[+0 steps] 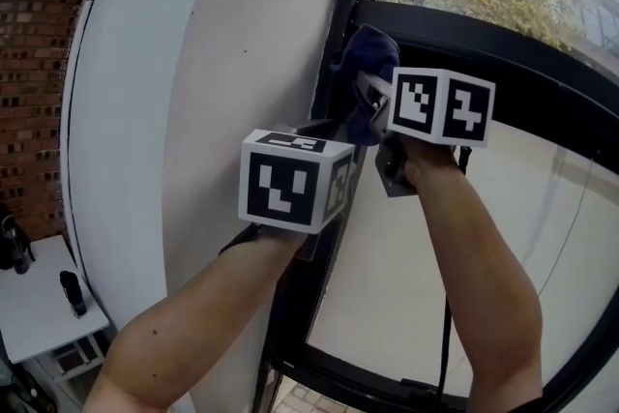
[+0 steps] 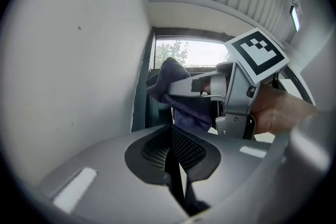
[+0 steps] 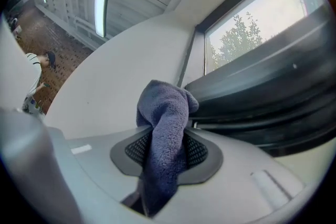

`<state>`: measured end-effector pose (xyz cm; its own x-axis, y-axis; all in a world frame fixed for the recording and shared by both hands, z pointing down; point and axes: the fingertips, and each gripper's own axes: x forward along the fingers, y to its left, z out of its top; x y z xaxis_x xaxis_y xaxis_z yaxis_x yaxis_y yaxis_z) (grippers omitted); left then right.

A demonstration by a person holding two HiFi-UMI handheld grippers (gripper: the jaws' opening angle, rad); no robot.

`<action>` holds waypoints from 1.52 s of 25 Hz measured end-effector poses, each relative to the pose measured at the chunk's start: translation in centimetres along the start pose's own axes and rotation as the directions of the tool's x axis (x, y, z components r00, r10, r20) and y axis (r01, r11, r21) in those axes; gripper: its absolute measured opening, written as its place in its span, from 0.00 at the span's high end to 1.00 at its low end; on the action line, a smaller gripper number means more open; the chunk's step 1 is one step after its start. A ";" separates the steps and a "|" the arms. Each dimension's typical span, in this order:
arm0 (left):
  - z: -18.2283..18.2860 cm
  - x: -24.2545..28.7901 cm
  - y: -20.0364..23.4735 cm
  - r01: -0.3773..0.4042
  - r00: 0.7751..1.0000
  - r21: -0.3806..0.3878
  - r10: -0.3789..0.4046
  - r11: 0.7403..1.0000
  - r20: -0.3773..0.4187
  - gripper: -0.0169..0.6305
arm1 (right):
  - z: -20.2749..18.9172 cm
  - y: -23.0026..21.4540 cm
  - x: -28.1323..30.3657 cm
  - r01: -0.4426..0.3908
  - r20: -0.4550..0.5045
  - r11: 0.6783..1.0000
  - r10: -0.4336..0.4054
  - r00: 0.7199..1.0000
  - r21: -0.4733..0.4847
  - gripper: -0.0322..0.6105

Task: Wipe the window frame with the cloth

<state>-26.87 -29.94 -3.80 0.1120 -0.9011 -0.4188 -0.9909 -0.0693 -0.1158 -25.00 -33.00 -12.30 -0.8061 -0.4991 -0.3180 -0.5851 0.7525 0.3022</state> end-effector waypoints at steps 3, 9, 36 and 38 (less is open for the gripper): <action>1.5 -0.3 0.5 -0.017 1.000 -0.010 0.017 1.000 0.020 0.98 | 1.6 -0.2 0.7 0.043 0.010 0.999 -0.043 0.999 -0.028 0.76; 2.3 0.1 1.3 -0.042 0.999 0.008 0.042 0.999 0.030 0.98 | 2.3 -0.7 2.2 0.063 0.018 0.998 -0.063 0.998 0.001 0.76; 6.9 4.4 -6.7 0.152 0.983 -0.004 -0.151 0.988 0.103 0.98 | 3.3 -10.2 -9.9 0.285 0.018 0.958 -0.285 0.958 -0.035 0.76; 7.3 5.1 -7.5 0.170 0.981 -0.028 -0.166 0.985 0.102 0.98 | 3.3 -10.4 -10.7 0.289 0.013 0.956 -0.289 0.957 -0.050 0.76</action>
<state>-18.30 -30.93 -11.67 0.2819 -0.8287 -0.4835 -0.9592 -0.2332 -0.1595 -10.03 -34.09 -15.02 -0.6017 -0.6893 -0.4036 -0.7967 0.5540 0.2416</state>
